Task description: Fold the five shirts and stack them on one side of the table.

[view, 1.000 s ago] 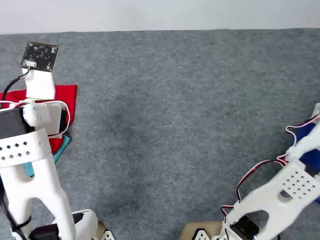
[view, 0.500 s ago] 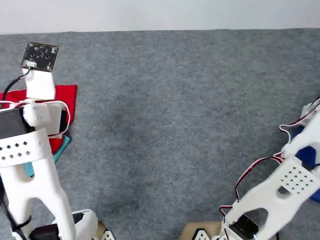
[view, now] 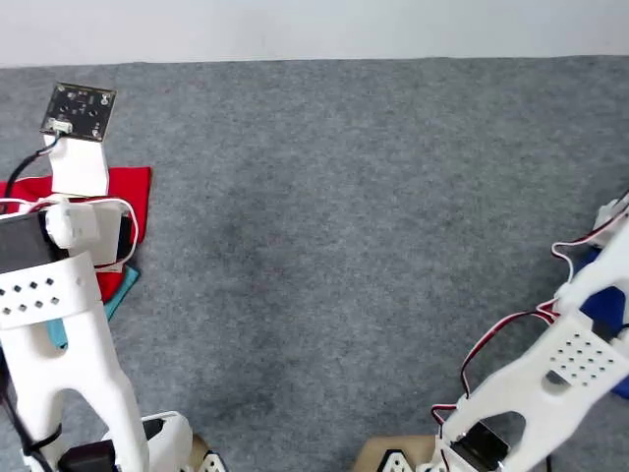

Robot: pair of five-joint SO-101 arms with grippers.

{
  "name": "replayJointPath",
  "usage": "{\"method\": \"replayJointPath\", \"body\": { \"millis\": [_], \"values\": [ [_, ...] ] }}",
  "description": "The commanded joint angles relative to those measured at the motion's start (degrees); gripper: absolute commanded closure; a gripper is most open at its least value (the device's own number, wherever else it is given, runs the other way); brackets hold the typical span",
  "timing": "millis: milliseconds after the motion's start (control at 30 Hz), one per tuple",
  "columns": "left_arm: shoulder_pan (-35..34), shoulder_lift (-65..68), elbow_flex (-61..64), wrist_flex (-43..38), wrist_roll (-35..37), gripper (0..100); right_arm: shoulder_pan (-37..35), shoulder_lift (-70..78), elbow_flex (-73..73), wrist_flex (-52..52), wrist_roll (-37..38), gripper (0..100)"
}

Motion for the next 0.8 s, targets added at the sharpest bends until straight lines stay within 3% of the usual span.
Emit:
{"method": "replayJointPath", "body": {
  "millis": [0, 200, 367, 767],
  "values": [
    [0.2, -1.7, -0.2, 1.1, -0.4, 99, -1.2, -4.8, -2.8, 1.1, 0.7, 90.9],
    [0.2, -1.7, -0.2, 1.1, -0.4, 99, -1.1, -0.5, -2.6, -4.4, 0.8, 98.8],
    [0.2, -1.7, -0.2, 1.1, -0.4, 99, -1.4, 5.1, -2.9, -8.7, 0.8, 98.9],
    [0.2, -1.7, -0.2, 1.1, -0.4, 99, -1.2, -0.5, -4.5, -2.1, 0.8, 98.9]
  ]
}}
